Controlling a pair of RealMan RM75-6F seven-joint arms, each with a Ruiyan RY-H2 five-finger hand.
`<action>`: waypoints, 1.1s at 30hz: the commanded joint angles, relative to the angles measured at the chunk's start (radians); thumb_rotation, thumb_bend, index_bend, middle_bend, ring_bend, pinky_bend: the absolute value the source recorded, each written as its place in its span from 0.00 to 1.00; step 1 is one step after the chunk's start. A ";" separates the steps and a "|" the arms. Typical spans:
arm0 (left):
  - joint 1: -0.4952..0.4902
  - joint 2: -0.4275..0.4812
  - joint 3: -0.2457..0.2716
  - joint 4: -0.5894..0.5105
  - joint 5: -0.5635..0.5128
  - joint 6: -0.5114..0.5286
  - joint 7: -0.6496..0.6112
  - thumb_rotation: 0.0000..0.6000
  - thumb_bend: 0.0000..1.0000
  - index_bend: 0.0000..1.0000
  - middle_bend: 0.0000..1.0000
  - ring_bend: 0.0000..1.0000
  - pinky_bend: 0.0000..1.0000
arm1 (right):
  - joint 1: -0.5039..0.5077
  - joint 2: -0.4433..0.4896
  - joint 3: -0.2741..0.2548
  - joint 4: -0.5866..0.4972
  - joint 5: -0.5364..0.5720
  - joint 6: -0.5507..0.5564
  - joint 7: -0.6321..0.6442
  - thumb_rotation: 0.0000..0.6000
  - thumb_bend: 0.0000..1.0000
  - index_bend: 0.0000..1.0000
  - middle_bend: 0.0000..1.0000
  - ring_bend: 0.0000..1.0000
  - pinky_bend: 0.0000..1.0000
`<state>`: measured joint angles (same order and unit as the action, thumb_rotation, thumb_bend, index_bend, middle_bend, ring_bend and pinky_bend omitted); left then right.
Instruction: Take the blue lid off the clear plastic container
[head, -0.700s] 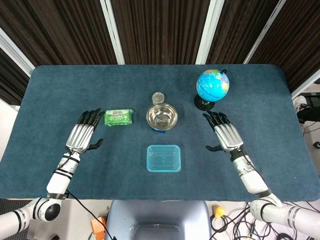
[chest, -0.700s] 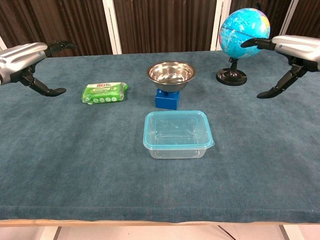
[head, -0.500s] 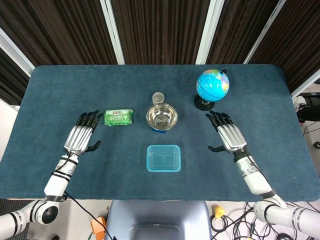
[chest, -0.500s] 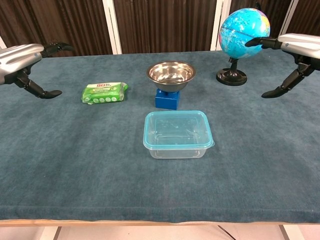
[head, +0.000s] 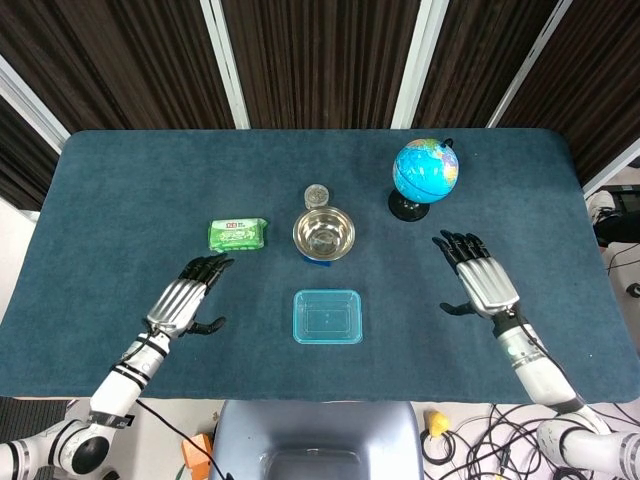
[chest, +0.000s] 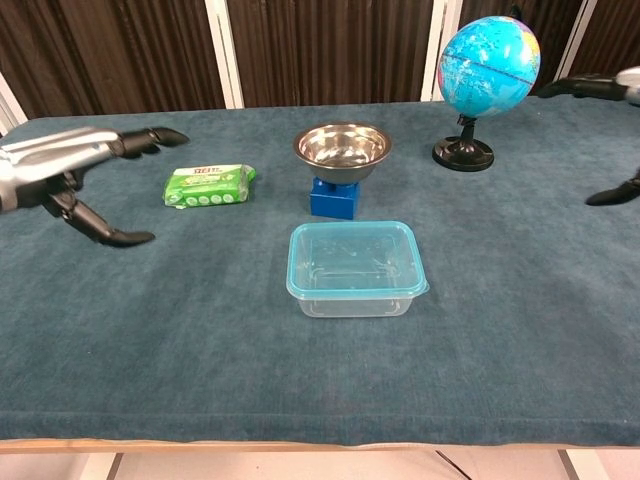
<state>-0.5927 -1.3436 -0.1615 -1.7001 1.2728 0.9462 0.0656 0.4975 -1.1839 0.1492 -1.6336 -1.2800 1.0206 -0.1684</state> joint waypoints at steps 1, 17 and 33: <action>-0.015 -0.064 0.051 0.008 0.107 -0.026 -0.080 1.00 0.24 0.00 0.00 0.00 0.00 | -0.069 0.086 -0.058 -0.056 -0.037 0.059 -0.013 1.00 0.00 0.00 0.00 0.00 0.00; -0.075 -0.361 0.028 0.255 0.153 0.033 -0.092 1.00 0.22 0.00 0.00 0.00 0.00 | -0.258 0.200 -0.168 -0.031 -0.158 0.232 0.167 1.00 0.00 0.00 0.00 0.00 0.00; -0.131 -0.498 -0.009 0.389 0.089 -0.001 -0.080 1.00 0.22 0.00 0.00 0.00 0.00 | -0.269 0.176 -0.148 -0.010 -0.135 0.227 0.110 1.00 0.00 0.00 0.00 0.00 0.00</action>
<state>-0.7173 -1.8305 -0.1622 -1.3231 1.3710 0.9487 -0.0083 0.2354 -0.9973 -0.0055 -1.6492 -1.4276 1.2371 -0.0334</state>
